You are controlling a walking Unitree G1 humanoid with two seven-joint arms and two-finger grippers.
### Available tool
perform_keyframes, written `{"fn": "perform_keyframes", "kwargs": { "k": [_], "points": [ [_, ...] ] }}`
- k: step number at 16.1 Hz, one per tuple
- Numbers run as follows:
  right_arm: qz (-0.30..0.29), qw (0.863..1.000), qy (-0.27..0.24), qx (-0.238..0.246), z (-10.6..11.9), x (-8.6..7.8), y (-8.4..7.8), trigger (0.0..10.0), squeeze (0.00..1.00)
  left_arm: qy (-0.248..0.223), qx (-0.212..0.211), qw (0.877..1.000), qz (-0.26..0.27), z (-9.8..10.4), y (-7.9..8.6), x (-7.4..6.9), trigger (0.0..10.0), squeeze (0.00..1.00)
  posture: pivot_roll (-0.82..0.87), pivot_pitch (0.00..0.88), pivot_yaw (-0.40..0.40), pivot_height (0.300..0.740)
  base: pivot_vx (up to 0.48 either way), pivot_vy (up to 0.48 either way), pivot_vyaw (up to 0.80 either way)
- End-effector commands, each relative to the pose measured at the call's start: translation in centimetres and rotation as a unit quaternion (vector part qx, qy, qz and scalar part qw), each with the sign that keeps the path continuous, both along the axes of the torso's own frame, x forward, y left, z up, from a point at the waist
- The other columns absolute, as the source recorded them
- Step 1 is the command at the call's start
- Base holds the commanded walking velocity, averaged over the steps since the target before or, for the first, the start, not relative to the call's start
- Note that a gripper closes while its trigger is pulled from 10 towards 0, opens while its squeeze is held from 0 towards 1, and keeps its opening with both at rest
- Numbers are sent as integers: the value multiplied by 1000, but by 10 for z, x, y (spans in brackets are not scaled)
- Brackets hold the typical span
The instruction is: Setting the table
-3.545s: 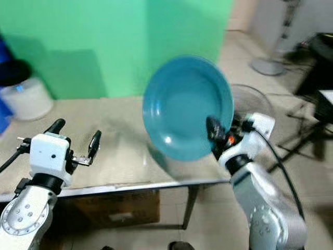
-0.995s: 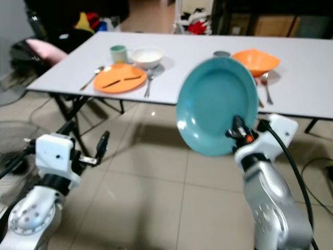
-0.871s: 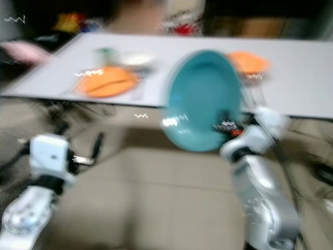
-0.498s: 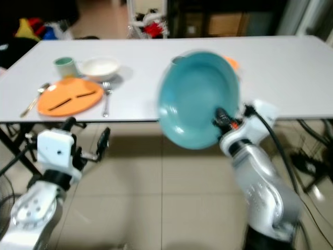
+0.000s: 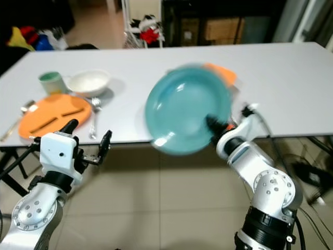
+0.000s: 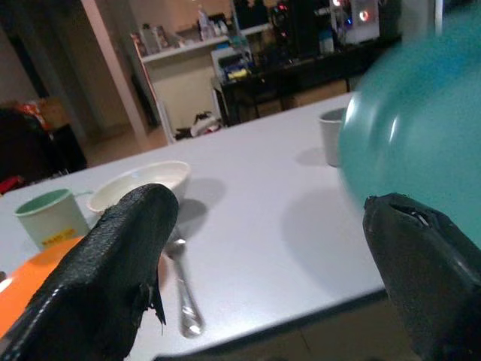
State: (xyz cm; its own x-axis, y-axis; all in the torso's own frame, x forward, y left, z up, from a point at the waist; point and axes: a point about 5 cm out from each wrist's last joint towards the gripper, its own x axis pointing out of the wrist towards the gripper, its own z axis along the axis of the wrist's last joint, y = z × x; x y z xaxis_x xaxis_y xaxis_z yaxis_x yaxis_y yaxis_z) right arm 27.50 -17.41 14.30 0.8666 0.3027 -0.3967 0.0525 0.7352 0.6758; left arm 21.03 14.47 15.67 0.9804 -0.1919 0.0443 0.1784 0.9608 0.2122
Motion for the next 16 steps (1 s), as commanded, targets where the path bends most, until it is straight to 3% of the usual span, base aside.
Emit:
{"fn": "perform_keyframes", "kwargs": {
  "k": [1,5,8,12,16],
  "points": [
    [17,999,34,28,-9,-3,7,10000,0,2,3,1000,-5,1,1,0,10000,0,-106,0,42,740,390,0,0],
    [-14,994,30,101,-5,4,7,10000,0,0,2,1000,-23,3,-1,2,10000,0,-104,0,49,740,379,0,0],
    [-30,990,65,124,-11,3,5,10000,0,25,10,997,-71,-2,-10,-1,10000,0,-100,2,51,740,338,0,0],
    [-58,980,90,166,-14,5,3,10000,0,38,9,994,-104,-3,-16,-3,10000,0,-100,7,54,740,0,0,0],
    [-70,976,114,174,-16,3,2,10000,0,47,12,991,-126,-4,-20,-6,10000,0,-100,12,51,740,0,0,0]
  ]
}}
